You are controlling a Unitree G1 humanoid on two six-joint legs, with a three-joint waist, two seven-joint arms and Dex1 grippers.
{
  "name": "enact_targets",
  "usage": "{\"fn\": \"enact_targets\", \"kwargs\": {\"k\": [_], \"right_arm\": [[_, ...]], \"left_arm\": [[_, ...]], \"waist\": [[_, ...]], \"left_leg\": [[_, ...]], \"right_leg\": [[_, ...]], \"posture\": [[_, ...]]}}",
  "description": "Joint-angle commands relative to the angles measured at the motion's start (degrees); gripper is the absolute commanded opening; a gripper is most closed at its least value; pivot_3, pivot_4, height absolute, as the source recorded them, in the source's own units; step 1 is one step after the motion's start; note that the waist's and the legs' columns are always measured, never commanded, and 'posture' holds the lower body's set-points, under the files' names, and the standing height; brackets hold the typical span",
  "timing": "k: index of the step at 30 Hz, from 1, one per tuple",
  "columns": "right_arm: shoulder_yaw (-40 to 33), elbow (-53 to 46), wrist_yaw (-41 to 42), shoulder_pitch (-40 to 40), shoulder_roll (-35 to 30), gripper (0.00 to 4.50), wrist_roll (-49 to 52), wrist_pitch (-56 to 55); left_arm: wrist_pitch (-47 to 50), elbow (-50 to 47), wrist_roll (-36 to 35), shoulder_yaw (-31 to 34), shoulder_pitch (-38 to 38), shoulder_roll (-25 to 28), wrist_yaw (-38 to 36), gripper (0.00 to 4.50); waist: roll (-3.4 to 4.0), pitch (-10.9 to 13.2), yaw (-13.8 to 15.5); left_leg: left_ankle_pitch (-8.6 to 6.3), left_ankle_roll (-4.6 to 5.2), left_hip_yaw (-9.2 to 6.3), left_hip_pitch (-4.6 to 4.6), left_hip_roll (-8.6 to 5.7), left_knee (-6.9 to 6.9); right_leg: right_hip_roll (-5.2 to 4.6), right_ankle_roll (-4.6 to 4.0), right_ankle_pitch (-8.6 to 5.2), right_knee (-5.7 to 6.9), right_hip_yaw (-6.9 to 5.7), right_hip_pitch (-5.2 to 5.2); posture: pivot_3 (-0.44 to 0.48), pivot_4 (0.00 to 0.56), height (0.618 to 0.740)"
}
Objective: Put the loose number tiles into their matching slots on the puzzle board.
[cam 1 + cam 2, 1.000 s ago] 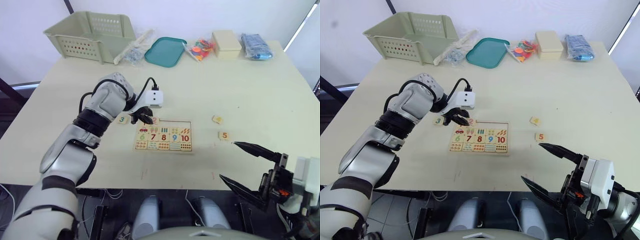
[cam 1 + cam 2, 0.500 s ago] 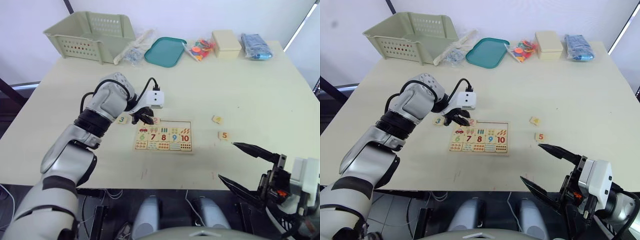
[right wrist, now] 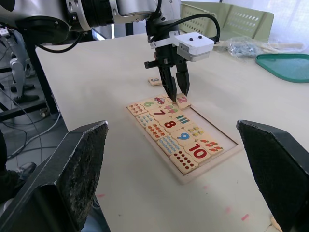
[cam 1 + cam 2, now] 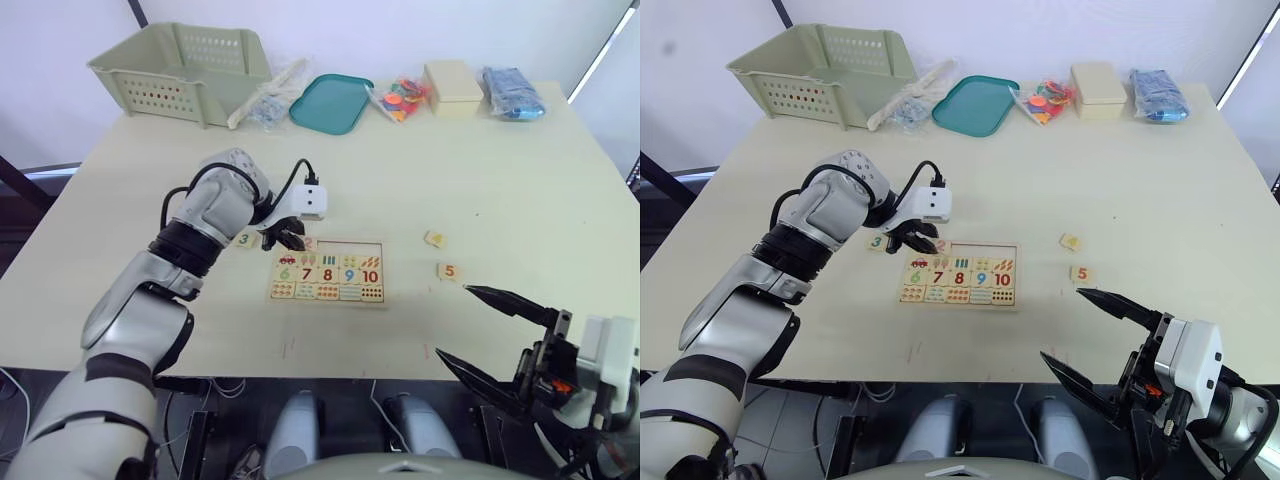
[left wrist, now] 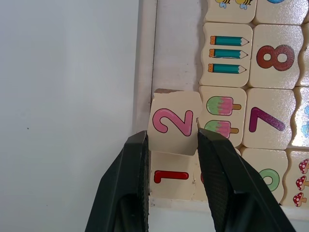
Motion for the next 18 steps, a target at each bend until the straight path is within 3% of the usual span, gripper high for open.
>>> {"fn": "enact_targets", "kwargs": {"k": [1,18], "right_arm": [[-0.2,-2.4,-0.1,0.6,0.4,4.5,0.2,-1.5],[0.5,-2.3,-0.2,1.2,1.0,4.5,-0.7,-1.9]], "left_arm": [[-0.6,-0.6,0.7,0.0,-0.3,0.0,0.1,1.06],[-1.6,-1.0,1.8,-0.2,0.2,-0.3,-0.4,1.06]], "waist": [[0.0,0.0,0.0],[0.0,0.0,0.0]], "left_leg": [[0.0,0.0,0.0,0.0,0.0,0.0],[0.0,0.0,0.0,0.0,0.0,0.0]], "right_leg": [[0.0,0.0,0.0,0.0,0.0,0.0],[0.0,0.0,0.0,0.0,0.0,0.0]], "posture": [[0.0,0.15,0.74],[0.0,0.15,0.74]]}}
